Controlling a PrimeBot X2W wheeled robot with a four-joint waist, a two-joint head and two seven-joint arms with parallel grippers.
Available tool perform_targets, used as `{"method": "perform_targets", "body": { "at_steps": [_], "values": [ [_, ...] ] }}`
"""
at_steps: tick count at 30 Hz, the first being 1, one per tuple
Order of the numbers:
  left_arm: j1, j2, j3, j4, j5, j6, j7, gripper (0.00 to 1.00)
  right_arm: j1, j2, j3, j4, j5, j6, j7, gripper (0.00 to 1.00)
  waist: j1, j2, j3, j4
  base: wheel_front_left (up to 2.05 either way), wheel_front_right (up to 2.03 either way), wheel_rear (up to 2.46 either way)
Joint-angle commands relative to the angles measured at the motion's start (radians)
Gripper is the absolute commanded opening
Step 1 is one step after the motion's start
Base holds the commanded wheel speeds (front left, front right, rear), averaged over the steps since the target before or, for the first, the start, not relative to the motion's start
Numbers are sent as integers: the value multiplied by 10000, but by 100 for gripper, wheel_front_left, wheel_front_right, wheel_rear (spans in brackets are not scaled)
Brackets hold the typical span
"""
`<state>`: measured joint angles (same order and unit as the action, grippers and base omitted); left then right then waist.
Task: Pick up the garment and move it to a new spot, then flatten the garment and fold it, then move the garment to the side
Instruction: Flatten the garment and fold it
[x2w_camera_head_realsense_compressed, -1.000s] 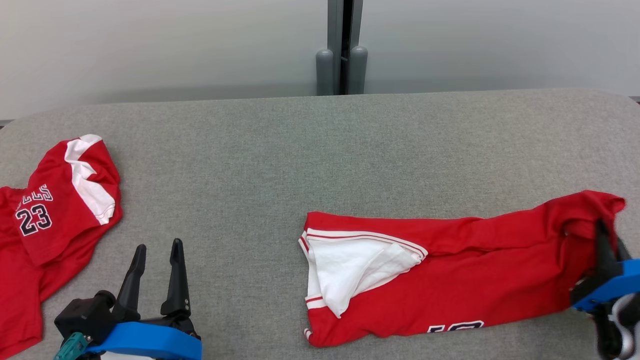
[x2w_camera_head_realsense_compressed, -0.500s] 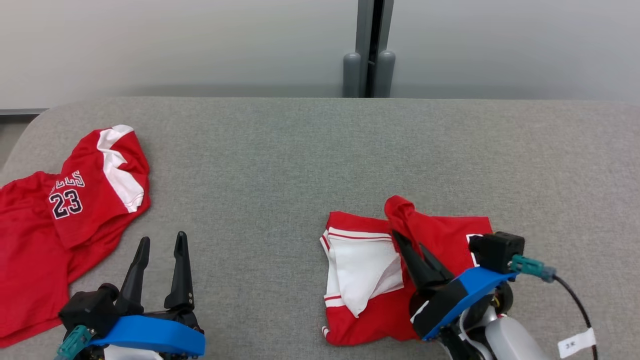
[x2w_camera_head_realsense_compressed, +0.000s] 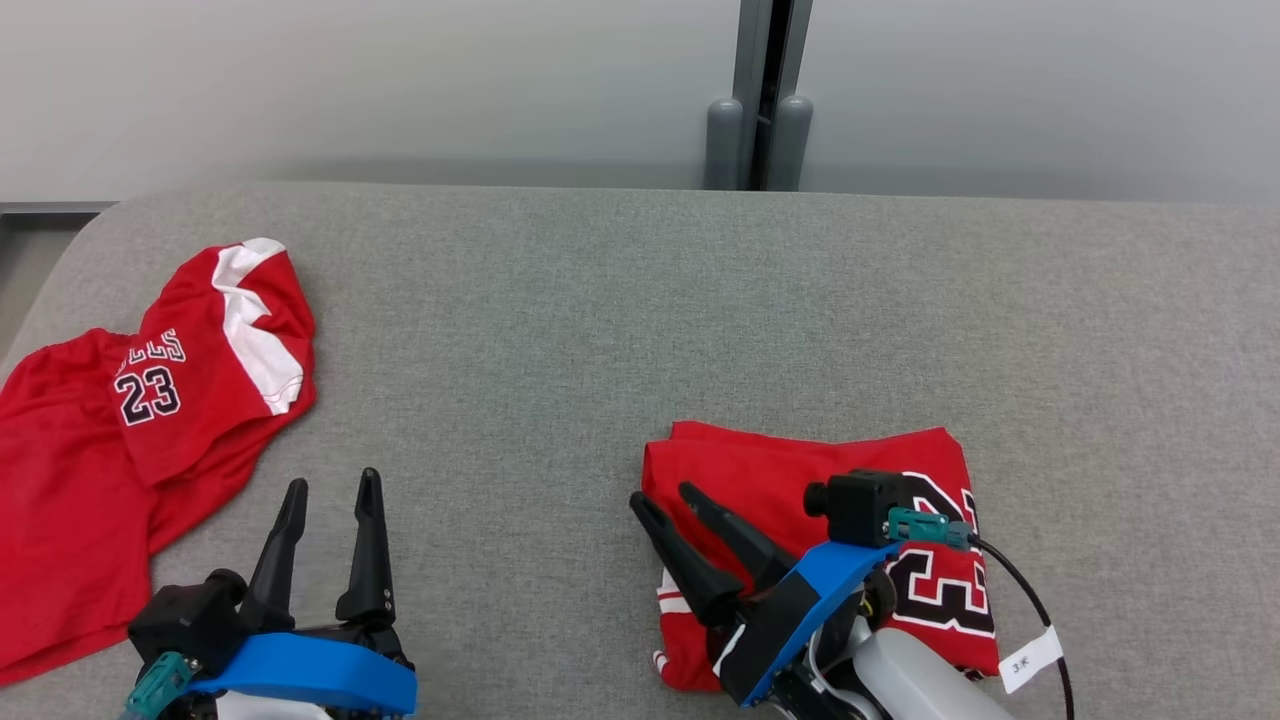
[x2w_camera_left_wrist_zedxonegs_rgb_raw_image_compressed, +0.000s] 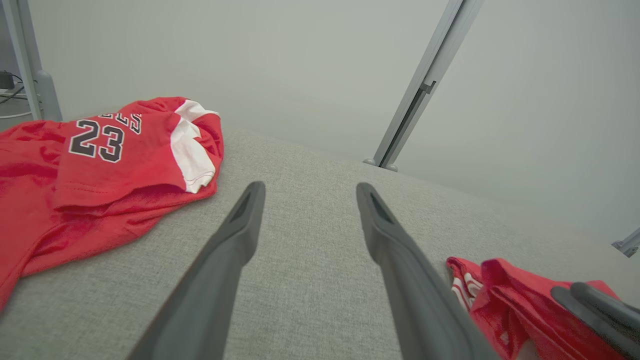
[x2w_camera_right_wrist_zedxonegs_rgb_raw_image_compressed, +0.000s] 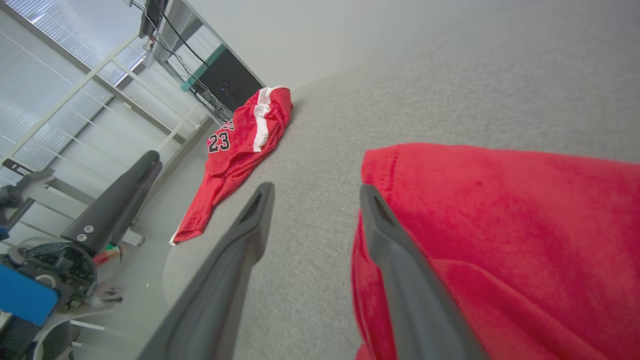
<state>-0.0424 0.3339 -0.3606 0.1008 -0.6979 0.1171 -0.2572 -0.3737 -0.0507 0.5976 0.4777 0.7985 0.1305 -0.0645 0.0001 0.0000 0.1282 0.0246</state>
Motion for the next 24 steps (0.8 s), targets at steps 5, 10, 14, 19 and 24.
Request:
{"method": "perform_targets", "body": {
  "at_steps": [5, 10, 14, 19, 24],
  "values": [
    [-142, -99, -82, 91, 104, -44, -44, 100, -614, -31, 491, 351, 387, 4, -658, 100, -1, 0, -17, -115, 0, 0, 0],
    [-280, -122, -240, 172, 216, -105, -47, 100, -998, -21, -350, 1326, -1347, 4, -1519, 100, -1, 0, -102, -194, 0, 0, 0],
    [-439, -190, -387, 252, 312, -154, -39, 100, -792, -17, -1798, 1652, -3283, 4, -1871, 100, -1, 0, -277, -283, 0, 0, 0],
    [-670, -375, -588, 448, 425, -179, -32, 100, 4, -15, -3599, 997, -5165, 4, -1955, 100, -1, 0, -540, -430, 0, 0, 0],
    [-663, -590, -726, 731, 493, -189, -52, 100, 1020, -12, -4661, -53, -6128, 4, -1881, 100, -1, 0, -818, -581, 0, 0, 0]
  ]
}}
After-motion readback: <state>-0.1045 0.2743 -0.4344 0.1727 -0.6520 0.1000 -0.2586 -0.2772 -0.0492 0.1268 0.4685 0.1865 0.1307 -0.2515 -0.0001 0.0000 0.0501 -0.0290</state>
